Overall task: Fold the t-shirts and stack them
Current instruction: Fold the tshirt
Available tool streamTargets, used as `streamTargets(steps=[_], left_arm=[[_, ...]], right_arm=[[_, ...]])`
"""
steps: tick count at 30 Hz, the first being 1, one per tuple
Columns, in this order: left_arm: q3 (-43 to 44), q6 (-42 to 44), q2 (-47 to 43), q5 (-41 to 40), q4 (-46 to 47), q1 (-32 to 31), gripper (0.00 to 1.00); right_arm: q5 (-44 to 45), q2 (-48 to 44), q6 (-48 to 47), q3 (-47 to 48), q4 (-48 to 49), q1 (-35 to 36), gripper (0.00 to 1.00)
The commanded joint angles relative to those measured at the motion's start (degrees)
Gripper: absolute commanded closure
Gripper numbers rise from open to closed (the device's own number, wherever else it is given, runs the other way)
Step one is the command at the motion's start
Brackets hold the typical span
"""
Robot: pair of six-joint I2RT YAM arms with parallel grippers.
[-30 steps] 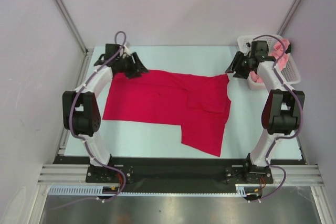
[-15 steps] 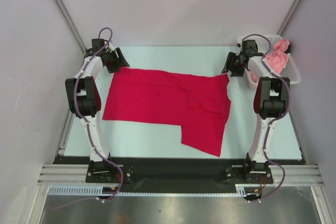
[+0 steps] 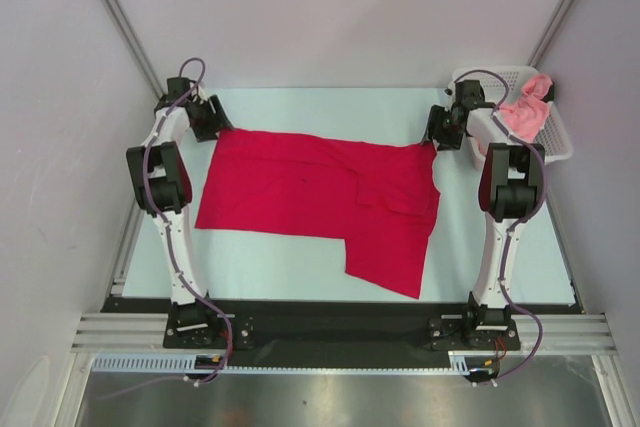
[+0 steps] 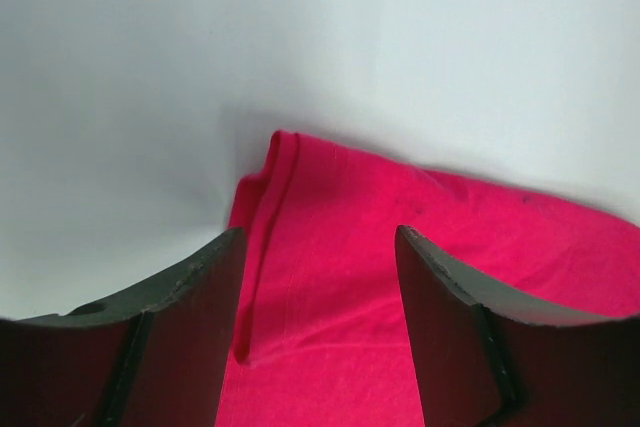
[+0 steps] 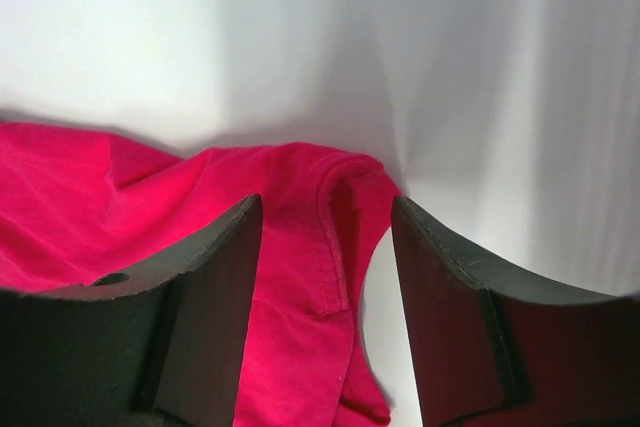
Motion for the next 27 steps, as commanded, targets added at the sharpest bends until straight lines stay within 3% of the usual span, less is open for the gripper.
streamTargets(steps=[1, 11, 14, 18, 24, 27], left_arm=[[4.74, 2.02, 2.81, -0.22, -0.32, -0.03, 0.34], [7.48, -3.07, 7.48, 8.22, 1.62, 1.12, 0.5], [7.48, -3.43, 7.92, 9.27, 2.41, 1.12, 0.66], [7.31, -4.48, 8.01, 8.58, 3.37, 2.08, 1.0], [0.81, -7.64, 2.65, 1.29, 8.81, 4.37, 1.0], [-0.17, -7.82, 1.51, 0.05, 9.44, 4.81, 1.0]], right_arm=[[0.25, 1.21, -0.93, 2.86, -0.75, -0.3, 0.41], [-0.45, 2.88, 0.3, 2.42, 0.3, -0.48, 0.48], [1.12, 3.15, 0.65, 2.42, 0.3, -0.39, 0.51], [4.63, 3.24, 1.62, 2.16, 0.65, -0.3, 0.64], [9.21, 3.5, 3.02, 2.25, 1.44, -0.04, 0.86], [9.39, 4.38, 3.2, 3.3, 1.79, 0.4, 0.88]])
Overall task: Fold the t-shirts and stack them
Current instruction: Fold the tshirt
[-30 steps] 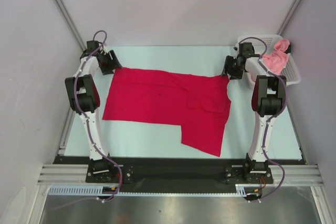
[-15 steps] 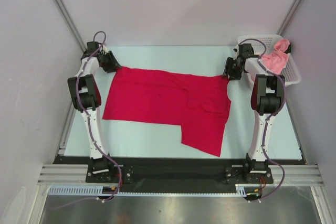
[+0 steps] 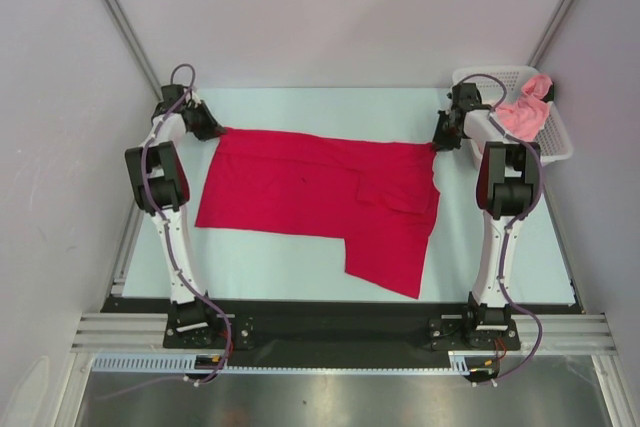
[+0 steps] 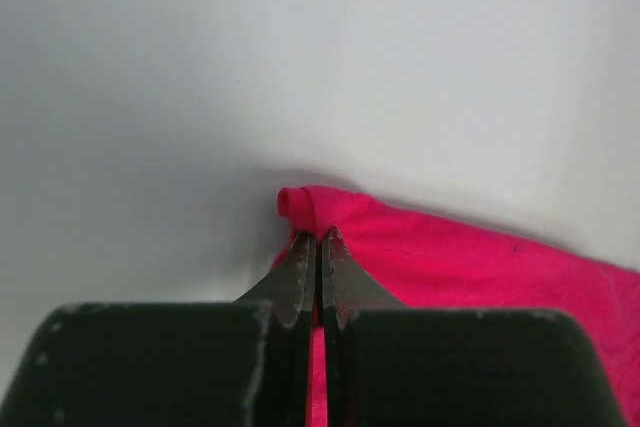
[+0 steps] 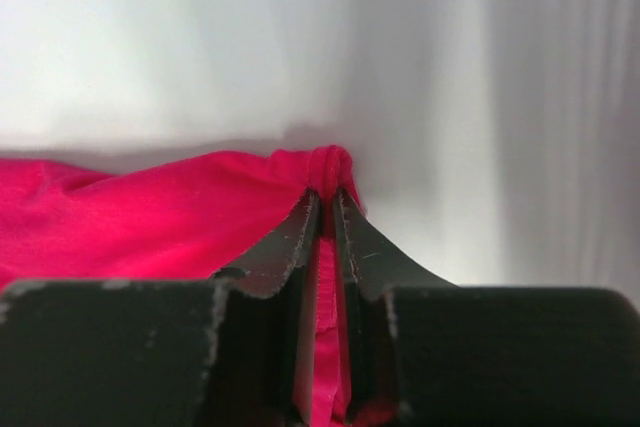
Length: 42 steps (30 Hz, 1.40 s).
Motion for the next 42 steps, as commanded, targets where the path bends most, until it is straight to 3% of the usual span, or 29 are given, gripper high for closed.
streamTargets(steps=[1, 8, 10, 15, 18, 23, 26, 27, 31, 37, 42], left_arm=[[-1.09, -0.63, -3.63, -6.24, 2.71, 2.34, 0.99], [-1.79, -0.28, -5.12, -9.67, 2.54, 2.51, 1.0], [-0.48, -0.02, -5.13, -10.29, 0.87, 2.69, 0.75], [-1.08, 2.71, -10.12, -17.4, -2.81, 2.43, 0.46], [-5.02, 3.76, -15.92, -21.0, -4.49, 2.34, 0.4], [-23.55, 0.79, -32.93, -25.4, -4.67, 0.86, 0.38], [-37.0, -1.84, -44.09, -30.05, -4.23, -1.86, 0.39], [-43.47, -3.08, -46.58, -30.67, -3.97, -2.31, 0.39], [-55.8, -10.54, -56.09, -29.64, -4.67, -2.32, 0.41], [-66.11, -17.58, -62.69, -26.28, -8.45, -1.97, 0.4], [-69.28, -18.12, -62.09, -26.11, -6.52, 0.22, 0.41]], right_arm=[[3.88, 2.39, 0.58, 2.89, 1.22, 0.46, 0.88], [5.38, 4.59, 1.02, 6.49, -0.36, 0.99, 0.84], [5.73, 4.5, 1.02, 7.28, -0.8, 0.99, 0.72], [10.99, 5.55, 1.37, 14.91, -7.46, 3.28, 0.55], [15.56, 4.25, 1.9, 21.33, -15.19, 4.15, 0.45], [20.76, -2.43, 1.02, 22.23, -19.6, 5.91, 0.39], [19.27, -8.84, 1.63, 17.5, -22.15, 7.14, 0.38], [18.22, -11.21, 2.16, 12.17, -21.98, 7.93, 0.38], [5.6, -24.48, 4.96, -5.22, -16.98, 11.44, 0.38], [-6.12, -41.8, 9.19, -24.42, -15.3, 16.54, 0.38], [-12.01, -53.74, 13.93, -40.51, -13.63, 16.81, 0.39]])
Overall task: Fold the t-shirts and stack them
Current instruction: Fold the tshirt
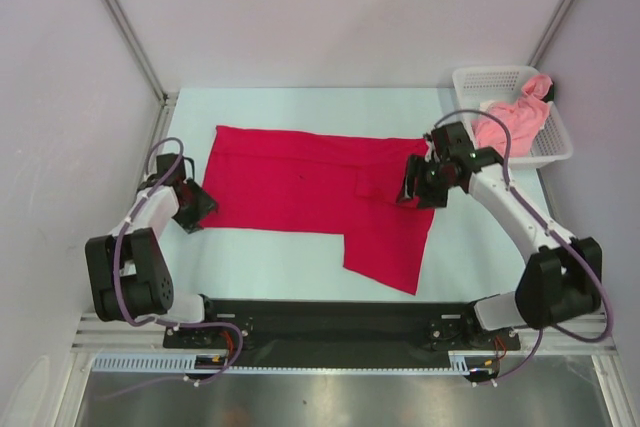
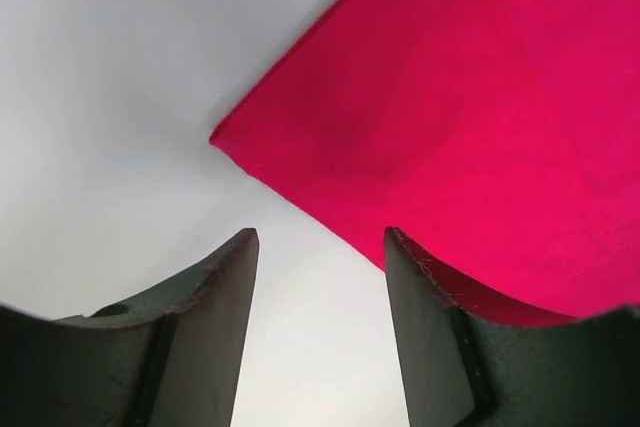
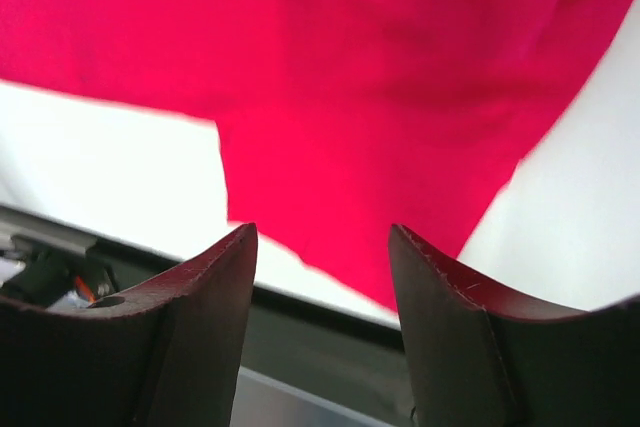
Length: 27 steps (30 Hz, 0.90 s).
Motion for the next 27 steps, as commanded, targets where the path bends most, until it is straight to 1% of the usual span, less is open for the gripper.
streamTargets(steps=[1, 2, 3, 7, 11, 13, 16, 19, 20, 24, 27], left_arm=[[-1.22, -2.95, -0.25, 2.29, 1.89, 2.3, 0.41], [-1.58, -3.04, 0.81, 3.01, 1.98, 3.88, 0.43], [-1.84, -3.22, 1.51, 3.36, 1.9, 4.5, 0.48], [-3.25, -2.87, 2.75, 1.79, 3.83, 6.35, 0.48], [-2.46, -2.16, 4.94, 1.26, 4.97, 6.97, 0.48], [-1.67, -1.9, 6.09, 1.17, 5.24, 7.67, 0.48], [-0.53, -0.94, 7.4, 1.17, 6.03, 7.93, 0.5], [-0.17, -0.67, 8.28, 1.17, 4.71, 8.02, 0.52], [-0.35, -0.67, 8.03, -0.4, 4.45, 8.11, 0.53], [-1.75, -1.11, 6.88, -1.2, 4.88, 8.11, 0.53], [-0.88, -0.76, 8.2, -1.2, 4.36, 8.2, 0.55]], right_arm=[[-6.23, -6.55, 4.76, -6.62, 1.19, -0.67, 0.4], [-6.5, -7.61, 5.46, -8.46, 1.1, -0.67, 0.4], [-6.67, -8.58, 6.42, -11.35, 1.01, -0.76, 0.4], [-8.16, -12.27, 8.1, -17.26, 0.49, -3.21, 0.4], [-13.87, -14.73, 9.24, -21.31, 0.84, -9.97, 0.41], [-15.81, -15.09, 9.33, -22.45, 1.19, -12.96, 0.41], [-16.78, -14.65, 8.81, -22.98, 0.75, -15.08, 0.42], [-16.96, -13.95, 8.54, -22.99, 0.66, -15.61, 0.43], [-16.7, -13.77, 8.54, -22.81, 0.4, -15.7, 0.43], [-14.15, -13.07, 9.15, -22.46, 0.13, -15.88, 0.43], [-12.48, -11.67, 10.47, -22.81, 0.31, -15.88, 0.42]])
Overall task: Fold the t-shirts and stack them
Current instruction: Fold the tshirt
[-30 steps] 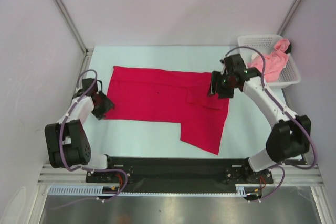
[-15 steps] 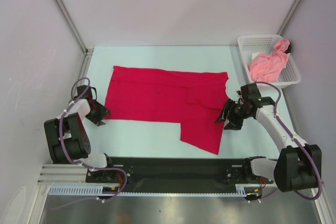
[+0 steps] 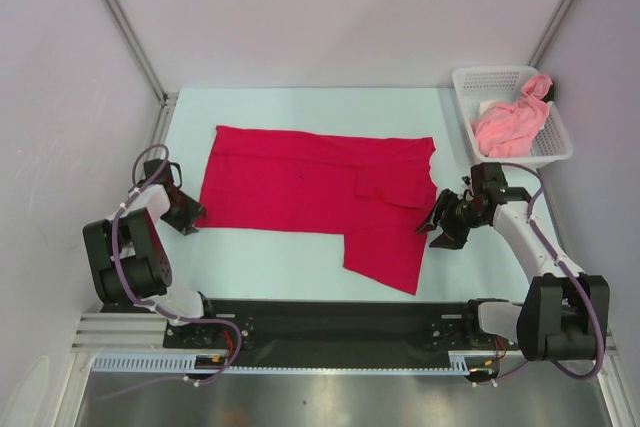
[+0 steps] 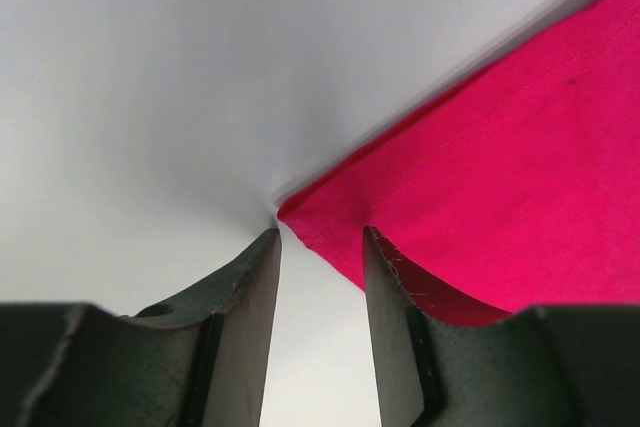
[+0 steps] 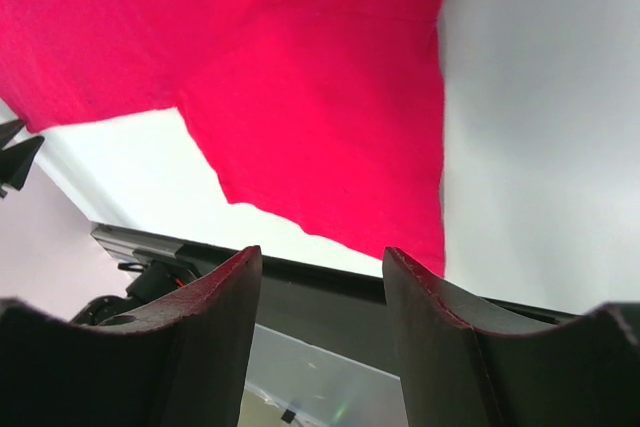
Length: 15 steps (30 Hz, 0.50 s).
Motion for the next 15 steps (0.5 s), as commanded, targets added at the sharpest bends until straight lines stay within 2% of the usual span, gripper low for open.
streamTargets(steps=[1, 4, 5, 10, 12, 15], left_arm=[[-0.18, 0.9, 2.06, -2.54, 0.42, 0.79, 0.56], [-0.61, 1.6, 3.29, -0.7, 1.3, 2.01, 0.66], [-0.88, 2.04, 3.46, 0.7, 2.78, 2.11, 0.74], [-2.2, 3.19, 3.2, 3.26, 4.9, 2.11, 0.87], [-2.46, 3.37, 3.03, 3.88, 5.17, 2.11, 0.99], [-2.64, 3.72, 1.62, 5.02, 5.26, 2.11, 1.0]], right_arm=[[1.86, 1.25, 2.12, -0.05, 0.38, -0.27, 0.42], [2.74, 0.56, 4.31, -1.98, 1.25, -0.27, 0.41], [3.09, 0.03, 5.02, -2.86, 1.43, -0.36, 0.39], [4.32, -2.26, 7.31, -7.86, 4.15, 0.87, 0.37], [5.29, -1.91, 8.63, -9.02, 5.91, 2.18, 0.37], [6.78, -0.77, 10.21, -10.51, 8.28, 4.65, 0.38]])
